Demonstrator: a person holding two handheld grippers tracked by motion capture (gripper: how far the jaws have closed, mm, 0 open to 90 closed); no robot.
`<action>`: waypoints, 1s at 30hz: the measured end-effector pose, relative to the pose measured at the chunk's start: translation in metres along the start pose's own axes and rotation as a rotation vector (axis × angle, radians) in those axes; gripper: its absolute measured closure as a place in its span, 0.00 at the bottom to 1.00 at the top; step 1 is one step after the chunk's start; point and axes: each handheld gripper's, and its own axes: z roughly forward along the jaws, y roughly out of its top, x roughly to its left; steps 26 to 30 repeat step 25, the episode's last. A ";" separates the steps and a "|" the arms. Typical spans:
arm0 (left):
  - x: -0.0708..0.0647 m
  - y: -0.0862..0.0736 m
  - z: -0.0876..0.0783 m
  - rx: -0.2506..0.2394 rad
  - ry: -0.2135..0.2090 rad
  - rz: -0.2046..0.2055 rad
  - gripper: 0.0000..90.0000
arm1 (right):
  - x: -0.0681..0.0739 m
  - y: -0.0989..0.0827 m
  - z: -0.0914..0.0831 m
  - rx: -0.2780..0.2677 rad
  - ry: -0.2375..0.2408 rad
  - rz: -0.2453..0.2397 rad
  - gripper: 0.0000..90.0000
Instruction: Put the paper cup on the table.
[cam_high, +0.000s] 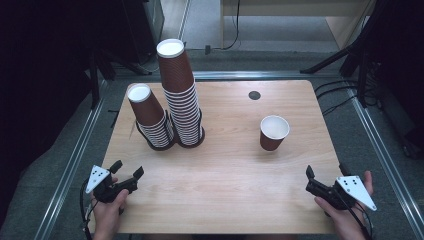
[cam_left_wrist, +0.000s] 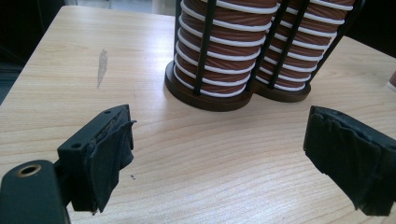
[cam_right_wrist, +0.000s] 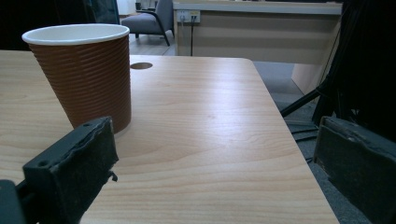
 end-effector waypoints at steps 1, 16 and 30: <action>0.000 0.000 0.000 0.000 0.001 0.001 0.09 | -0.001 0.000 -0.001 -0.001 0.000 0.000 0.00; 0.001 0.000 0.001 -0.002 -0.001 -0.002 0.09 | -0.007 -0.015 -0.015 0.006 -0.015 -0.011 0.00; 0.000 0.001 0.001 0.002 -0.003 -0.002 0.09 | -0.003 -0.016 -0.018 0.011 -0.036 -0.026 0.06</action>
